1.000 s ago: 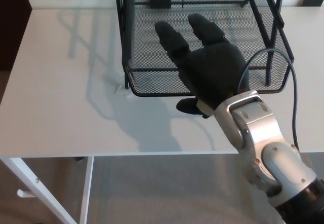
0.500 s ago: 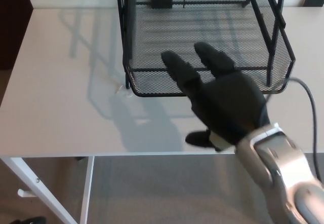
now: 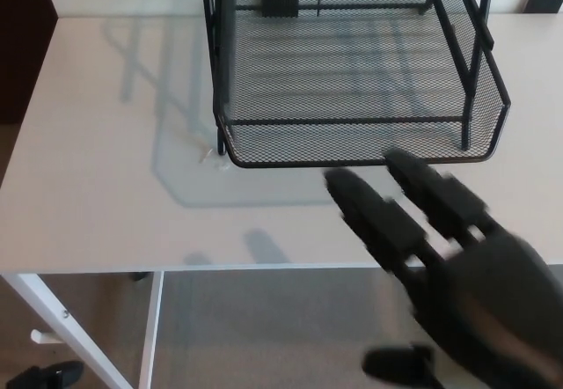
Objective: The robot walk towards a table in front and then pushes a layer of a file tray back to its original position using its right hand
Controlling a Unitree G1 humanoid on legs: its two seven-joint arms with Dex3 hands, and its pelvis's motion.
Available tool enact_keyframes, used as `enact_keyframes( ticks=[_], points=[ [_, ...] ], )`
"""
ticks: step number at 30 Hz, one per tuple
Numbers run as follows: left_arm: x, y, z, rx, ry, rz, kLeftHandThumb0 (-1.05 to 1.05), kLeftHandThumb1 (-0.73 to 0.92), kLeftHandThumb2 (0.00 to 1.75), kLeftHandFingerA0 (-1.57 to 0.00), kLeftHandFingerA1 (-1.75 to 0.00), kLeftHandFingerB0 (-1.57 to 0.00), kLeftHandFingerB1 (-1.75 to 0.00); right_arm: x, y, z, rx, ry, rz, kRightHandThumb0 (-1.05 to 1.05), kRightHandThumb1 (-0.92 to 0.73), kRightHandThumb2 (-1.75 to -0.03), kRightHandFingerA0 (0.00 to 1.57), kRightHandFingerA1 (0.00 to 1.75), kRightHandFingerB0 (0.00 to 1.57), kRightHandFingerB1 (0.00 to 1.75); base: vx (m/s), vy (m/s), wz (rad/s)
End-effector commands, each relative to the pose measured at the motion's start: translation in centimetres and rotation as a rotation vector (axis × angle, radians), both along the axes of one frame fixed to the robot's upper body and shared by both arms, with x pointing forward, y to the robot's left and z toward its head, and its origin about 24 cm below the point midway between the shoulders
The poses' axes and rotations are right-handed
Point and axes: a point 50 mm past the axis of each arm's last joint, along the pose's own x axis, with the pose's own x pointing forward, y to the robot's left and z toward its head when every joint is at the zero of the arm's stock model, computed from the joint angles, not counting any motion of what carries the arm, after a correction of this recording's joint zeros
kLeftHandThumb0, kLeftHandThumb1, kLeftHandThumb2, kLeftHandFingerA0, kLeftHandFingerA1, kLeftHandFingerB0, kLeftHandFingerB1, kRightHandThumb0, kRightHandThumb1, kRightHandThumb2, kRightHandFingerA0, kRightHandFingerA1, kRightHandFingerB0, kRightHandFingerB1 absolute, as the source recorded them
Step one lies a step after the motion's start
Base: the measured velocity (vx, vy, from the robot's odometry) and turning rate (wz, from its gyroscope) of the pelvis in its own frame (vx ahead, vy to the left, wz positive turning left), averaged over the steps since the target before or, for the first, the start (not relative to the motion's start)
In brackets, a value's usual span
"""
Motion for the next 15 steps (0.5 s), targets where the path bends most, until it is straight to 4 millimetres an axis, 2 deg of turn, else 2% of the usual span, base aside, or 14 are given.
enact_keyframes(
  ticks=[1, 5, 8, 9, 10, 15],
  points=[
    [-0.8, 0.6, -0.4, 0.039, 0.028, -0.014, -0.12, 0.67, 0.6, -0.49, -0.48, -0.33, -0.38, -7.6, -4.2, 0.9, 0.353, 0.103, -0.026, -0.78, -0.53, -0.81, 0.0, 0.0, 0.0, 0.01, 0.0, 0.0, 0.0],
    [-0.8, 0.5, -0.6, 0.033, 0.031, -0.006, -0.12, 0.67, 0.6, -0.5, -0.48, -0.34, -0.38, -9.2, -5.8, -0.5, 0.404, 0.159, -0.135, -0.77, -0.5, -0.79, 0.0, 0.0, 0.0, 0.0, 0.0, 0.0, 0.0],
    [-1.1, 0.7, -0.6, 0.04, 0.036, -0.006, -0.11, 0.68, 0.6, -0.48, -0.46, -0.34, -0.38, -10.6, -7.4, -3.2, 0.436, 0.279, -0.217, -0.73, -0.49, -0.79, 0.0, 0.03, 0.0, 0.06, 0.0, 0.0, 0.0],
    [-1.1, 0.7, -0.6, 0.04, 0.037, -0.005, -0.11, 0.68, 0.6, -0.48, -0.46, -0.34, -0.38, -10.8, -7.6, -3.4, 0.436, 0.289, -0.223, -0.73, -0.49, -0.79, 0.0, 0.03, 0.0, 0.06, 0.0, 0.0, 0.0],
    [-1.2, 0.4, -0.7, 0.037, 0.044, -0.004, -0.11, 0.68, 0.6, -0.48, -0.46, -0.33, -0.37, -11.1, -8.5, -5.1, 0.398, 0.347, -0.282, -0.67, -0.44, -0.77, 0.0, 0.07, 0.0, 0.11, 0.0, 0.0, 0.0],
    [-1.6, 0.2, -0.7, 0.033, 0.036, -0.02, -0.13, 0.68, 0.6, -0.49, -0.47, -0.33, -0.38, -11.9, -10.0, -8.1, 0.26, 0.426, -0.36, -0.74, -0.51, -0.82, 0.0, 0.07, 0.0, 0.07, 0.0, 0.0, 0.0]
  ],
)
